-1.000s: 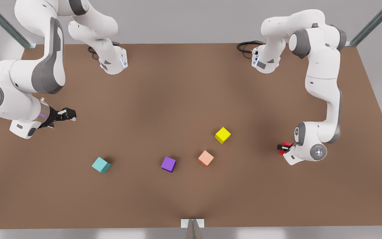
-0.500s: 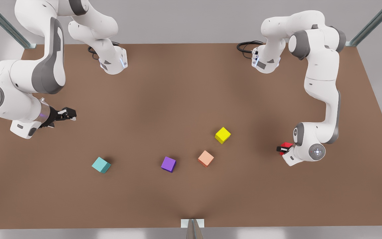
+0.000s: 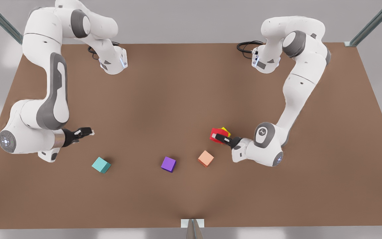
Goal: Pick up red wooden cube and pass to hand red wooden cube and place in blue wooden cube
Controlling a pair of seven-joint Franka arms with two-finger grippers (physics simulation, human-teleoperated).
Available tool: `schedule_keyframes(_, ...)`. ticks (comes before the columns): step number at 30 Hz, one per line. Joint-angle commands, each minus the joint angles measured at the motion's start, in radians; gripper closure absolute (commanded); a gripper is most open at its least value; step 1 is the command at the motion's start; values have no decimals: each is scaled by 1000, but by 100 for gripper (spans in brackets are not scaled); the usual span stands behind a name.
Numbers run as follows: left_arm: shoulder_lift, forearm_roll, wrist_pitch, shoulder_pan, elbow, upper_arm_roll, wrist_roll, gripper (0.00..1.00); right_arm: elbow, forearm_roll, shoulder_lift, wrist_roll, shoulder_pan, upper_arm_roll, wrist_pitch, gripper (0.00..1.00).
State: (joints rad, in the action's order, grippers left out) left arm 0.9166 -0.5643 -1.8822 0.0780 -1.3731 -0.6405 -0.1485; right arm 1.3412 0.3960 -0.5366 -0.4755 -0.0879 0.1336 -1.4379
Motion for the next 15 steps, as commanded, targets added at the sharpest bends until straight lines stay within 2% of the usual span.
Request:
schedule_keyframes(1,56,-203,-213,-1,14,-110,66,38,-7,397,-94,-627,0,-38,105,0)
schedule_keyframes(2,67,-206,-255,-10,15,-133,64,38,-16,536,-134,-629,-6,-69,120,0)
schedule_keyframes(4,129,-207,-365,-63,32,-171,52,38,-131,653,-239,-635,-38,-132,83,0)
schedule_keyframes(5,168,-206,-377,-69,63,-195,8,38,-136,702,-273,-722,-55,-160,19,0)
schedule_keyframes(7,182,-206,-380,-80,83,-202,-40,38,-128,783,-295,-868,-98,-166,-61,0)
schedule_keyframes(10,180,-203,-379,-80,81,-202,-69,38,-103,796,-263,-1184,-145,-164,-252,0)
schedule_keyframes(11,180,-203,-379,-80,81,-202,-69,38,-31,804,-227,-1244,-141,-166,-292,0)
schedule_keyframes(15,180,-201,-380,-77,83,-199,-85,38,138,836,-157,-1442,-119,-158,-317,0)
